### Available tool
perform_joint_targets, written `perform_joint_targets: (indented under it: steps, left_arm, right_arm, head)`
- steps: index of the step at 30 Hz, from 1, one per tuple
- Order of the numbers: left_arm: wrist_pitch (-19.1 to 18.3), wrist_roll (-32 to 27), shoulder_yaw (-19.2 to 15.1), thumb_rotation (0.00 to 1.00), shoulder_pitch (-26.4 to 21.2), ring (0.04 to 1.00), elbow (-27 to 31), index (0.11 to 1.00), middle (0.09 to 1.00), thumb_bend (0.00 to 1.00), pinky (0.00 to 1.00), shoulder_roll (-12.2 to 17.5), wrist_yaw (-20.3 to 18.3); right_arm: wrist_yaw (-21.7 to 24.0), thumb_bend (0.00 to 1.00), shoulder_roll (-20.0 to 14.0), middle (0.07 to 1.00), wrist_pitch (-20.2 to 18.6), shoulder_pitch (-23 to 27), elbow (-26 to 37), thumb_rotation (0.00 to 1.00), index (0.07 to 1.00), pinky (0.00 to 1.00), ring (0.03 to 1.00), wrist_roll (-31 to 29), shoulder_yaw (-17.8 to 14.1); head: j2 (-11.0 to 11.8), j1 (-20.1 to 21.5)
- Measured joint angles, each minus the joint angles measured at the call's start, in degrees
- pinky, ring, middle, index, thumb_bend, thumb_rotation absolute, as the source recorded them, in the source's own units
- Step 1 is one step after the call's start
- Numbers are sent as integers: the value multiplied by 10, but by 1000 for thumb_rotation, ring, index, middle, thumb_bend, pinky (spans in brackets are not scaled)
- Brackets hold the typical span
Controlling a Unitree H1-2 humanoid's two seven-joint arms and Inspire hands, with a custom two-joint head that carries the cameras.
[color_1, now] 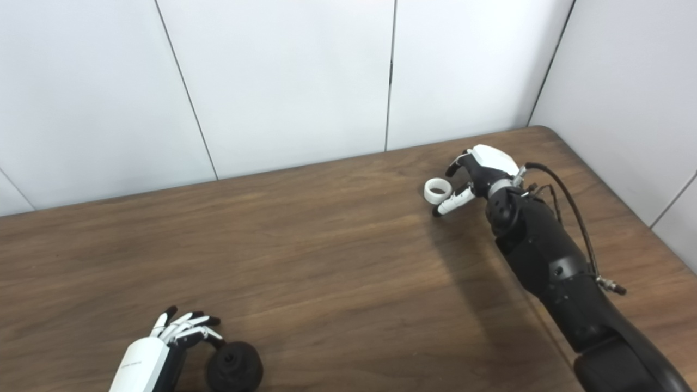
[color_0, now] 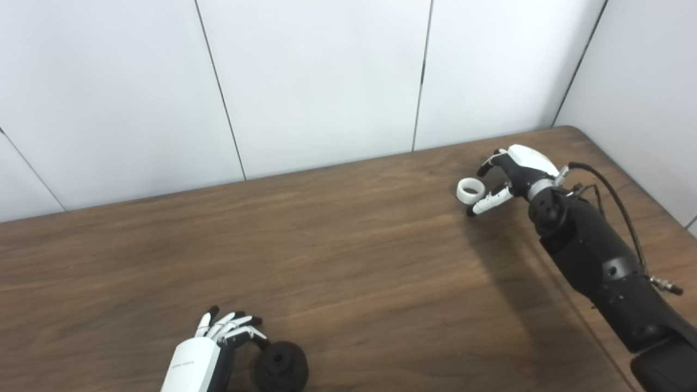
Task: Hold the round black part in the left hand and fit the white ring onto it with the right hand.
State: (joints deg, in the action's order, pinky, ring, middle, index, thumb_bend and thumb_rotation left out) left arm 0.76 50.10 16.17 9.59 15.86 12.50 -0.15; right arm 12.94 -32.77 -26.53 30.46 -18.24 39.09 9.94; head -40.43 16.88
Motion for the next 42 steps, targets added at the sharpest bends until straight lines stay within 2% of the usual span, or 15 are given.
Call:
perform_joint_targets:
  steps: [17,42]
  left_arm:
    - [-2,1,-1,49,2,866,5,485,778,522,1000,-1,-4]
    - [-8,3,-1,49,3,869,8,484,779,523,1000,-4,-8]
  right_arm:
    - [0,836,1,957,0,5,-1,308,701,1000,1000,-2,5]
    - [6,825,4,933,0,4,0,294,676,1000,1000,-2,0]
  head:
    - [-4,-2]
    - [-10,-7]
